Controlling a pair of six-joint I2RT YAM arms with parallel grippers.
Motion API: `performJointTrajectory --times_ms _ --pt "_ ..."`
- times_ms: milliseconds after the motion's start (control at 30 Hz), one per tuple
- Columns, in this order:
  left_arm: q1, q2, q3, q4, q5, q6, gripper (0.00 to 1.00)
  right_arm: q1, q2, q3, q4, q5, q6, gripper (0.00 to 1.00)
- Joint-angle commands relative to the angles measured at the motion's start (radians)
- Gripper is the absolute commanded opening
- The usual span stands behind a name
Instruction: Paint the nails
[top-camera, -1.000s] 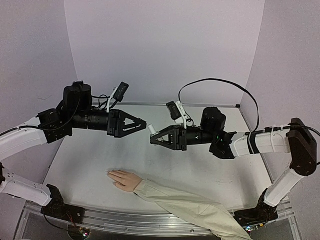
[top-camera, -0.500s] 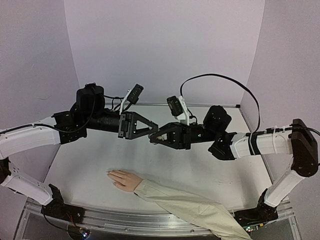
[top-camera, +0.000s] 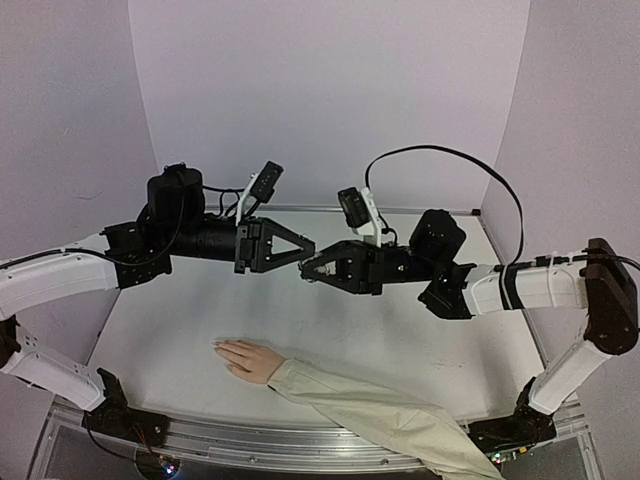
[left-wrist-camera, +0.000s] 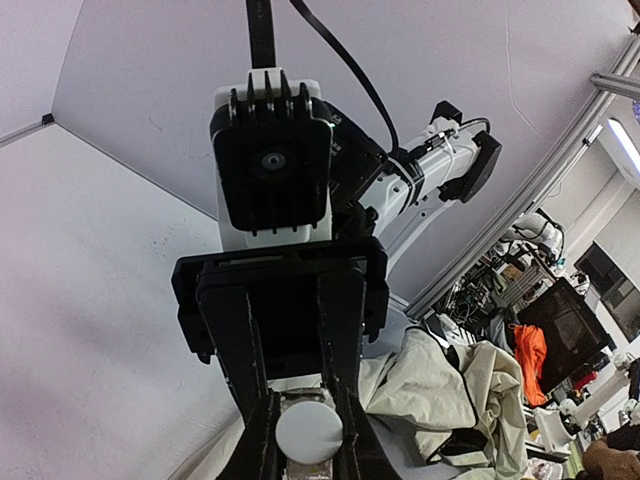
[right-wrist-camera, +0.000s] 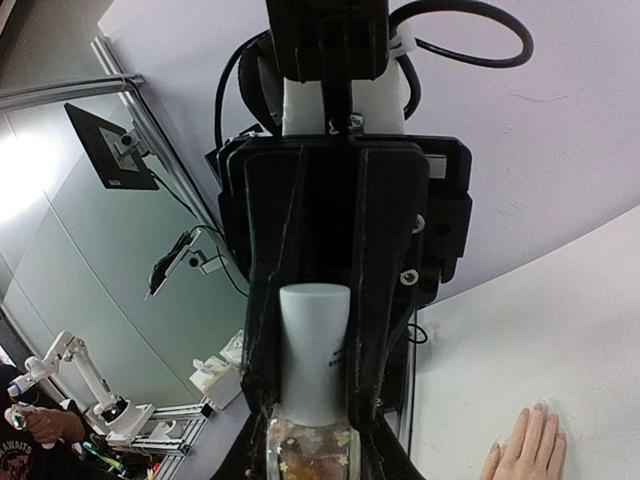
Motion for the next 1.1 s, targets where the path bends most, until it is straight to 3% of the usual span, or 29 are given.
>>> performJointTrajectory --times_ms 0,100,200,300,400,500,567,733,933,1067 --pt "-0.002 -0.016 0.027 0.041 0.008 -0.029 0.05 0.005 -0.045 0.018 0.058 -0.011 -0.100 0.00" --pt "-0.003 -0.017 0.019 0.041 -0.025 -0.025 0.00 0.006 -0.059 0.029 -0.092 0.062 -0.215 0.00" --pt "-0.003 -0.021 0.010 0.026 -0.089 -0.029 0.00 0.009 -0.088 0.051 -0.309 0.248 -0.394 0.00" --pt "-0.003 -0.016 0.023 -0.048 -0.225 -0.033 0.00 0.065 -0.110 0.084 -0.526 0.729 -0.560 0.00" --pt "-0.014 0.005 0.059 -0.195 -0.452 -0.069 0.00 0.172 -0.064 0.112 -0.559 1.449 -0.673 0.00" --pt "-0.028 0.038 0.081 -0.233 -0.577 -0.122 0.00 0.187 0.041 0.166 -0.456 1.747 -0.798 0.00" --pt "-0.031 0.067 0.099 -0.235 -0.612 -0.151 0.00 0.197 0.097 0.219 -0.411 1.790 -0.862 0.00" --pt "-0.031 0.111 0.156 -0.239 -0.613 -0.160 0.00 0.208 0.142 0.274 -0.342 1.708 -0.918 0.00" --pt "-0.031 0.104 0.166 -0.238 -0.566 -0.146 0.02 0.188 0.055 0.176 -0.337 1.460 -0.867 0.00" --pt "-0.029 0.082 0.168 -0.236 -0.513 -0.097 0.42 0.146 -0.040 0.127 -0.404 1.211 -0.801 0.00"
